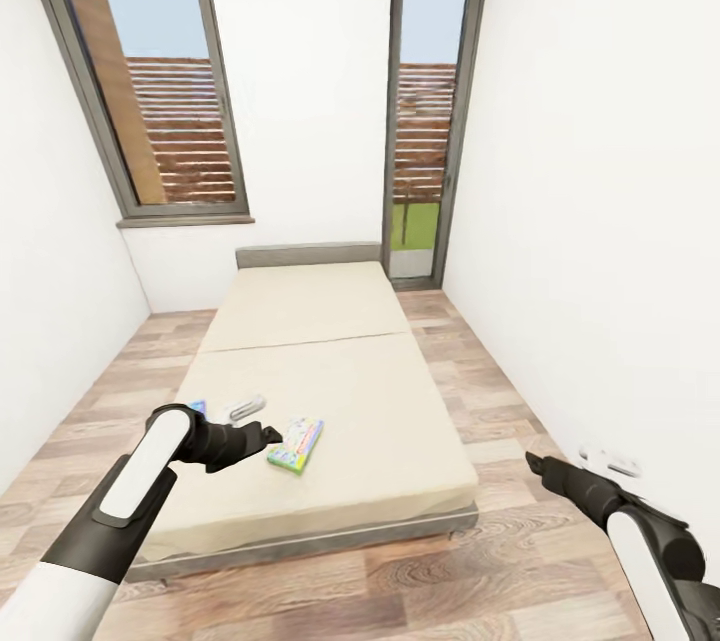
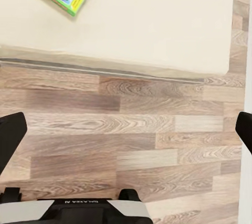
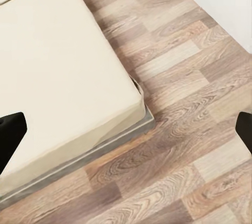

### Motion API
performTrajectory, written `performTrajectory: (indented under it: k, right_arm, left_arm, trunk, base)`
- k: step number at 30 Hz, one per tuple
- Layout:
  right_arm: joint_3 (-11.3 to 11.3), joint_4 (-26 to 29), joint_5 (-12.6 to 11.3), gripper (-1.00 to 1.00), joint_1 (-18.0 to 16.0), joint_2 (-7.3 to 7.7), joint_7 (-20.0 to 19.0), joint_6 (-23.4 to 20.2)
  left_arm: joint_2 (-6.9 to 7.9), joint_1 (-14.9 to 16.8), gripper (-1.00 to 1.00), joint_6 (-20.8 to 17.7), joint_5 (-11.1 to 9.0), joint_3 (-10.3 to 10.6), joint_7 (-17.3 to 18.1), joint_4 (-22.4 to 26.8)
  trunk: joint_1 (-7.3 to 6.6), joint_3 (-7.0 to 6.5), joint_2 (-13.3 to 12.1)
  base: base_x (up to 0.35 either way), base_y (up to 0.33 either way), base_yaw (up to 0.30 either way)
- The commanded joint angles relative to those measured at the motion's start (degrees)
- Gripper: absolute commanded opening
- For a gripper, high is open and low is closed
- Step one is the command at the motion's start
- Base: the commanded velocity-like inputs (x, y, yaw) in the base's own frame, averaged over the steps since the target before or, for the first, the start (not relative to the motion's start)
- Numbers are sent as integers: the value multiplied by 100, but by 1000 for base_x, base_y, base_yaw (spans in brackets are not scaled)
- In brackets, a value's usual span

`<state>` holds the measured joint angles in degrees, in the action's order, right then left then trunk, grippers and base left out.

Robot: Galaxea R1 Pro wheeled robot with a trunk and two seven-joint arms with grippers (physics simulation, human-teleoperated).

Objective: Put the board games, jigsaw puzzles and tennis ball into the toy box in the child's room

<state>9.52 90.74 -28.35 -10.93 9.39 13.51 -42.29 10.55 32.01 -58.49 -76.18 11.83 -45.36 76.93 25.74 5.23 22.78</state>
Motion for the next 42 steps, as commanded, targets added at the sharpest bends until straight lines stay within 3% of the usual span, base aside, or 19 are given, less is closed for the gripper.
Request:
performTrajectory:
  k: [1, 17, 19, 25, 35, 42]
  right_arm:
    - [-24, 7, -55, 100, -6, 2, 51, -6]
    - [-99, 40, -48, 100, -5, 1, 71, 80]
    - [-103, 39, -48, 100, -5, 1, 72, 65]
    - [-106, 36, -48, 100, -5, 1, 65, 71]
    - [-114, 40, -48, 100, -5, 0, 64, 89]
    - [-119, 41, -48, 100, -5, -7, 72, 60]
  left_arm:
    - [5, 7, 100, -2, -54, 7, -60, 6]
    - [10, 7, 100, 4, -38, -22, -60, -2]
    - [13, 7, 100, 169, -39, 24, -57, -2]
    - [16, 6, 100, 389, -45, 68, -52, -2]
    - [25, 7, 100, 417, -37, 67, -51, -2]
    - [33, 7, 100, 417, -37, 71, -51, -2]
  trunk:
    - [4, 13, 13]
    - [4, 30, 13]
    - [4, 34, 13]
    - [4, 39, 13]
    - [4, 39, 13]
    - [4, 39, 13]
  base:
    - [23, -60, 0]
    - [147, -223, 90]
    - [230, -96, 12]
    - [194, -28, 3]
    - [239, 89, 7]
    - [193, 26, 213]
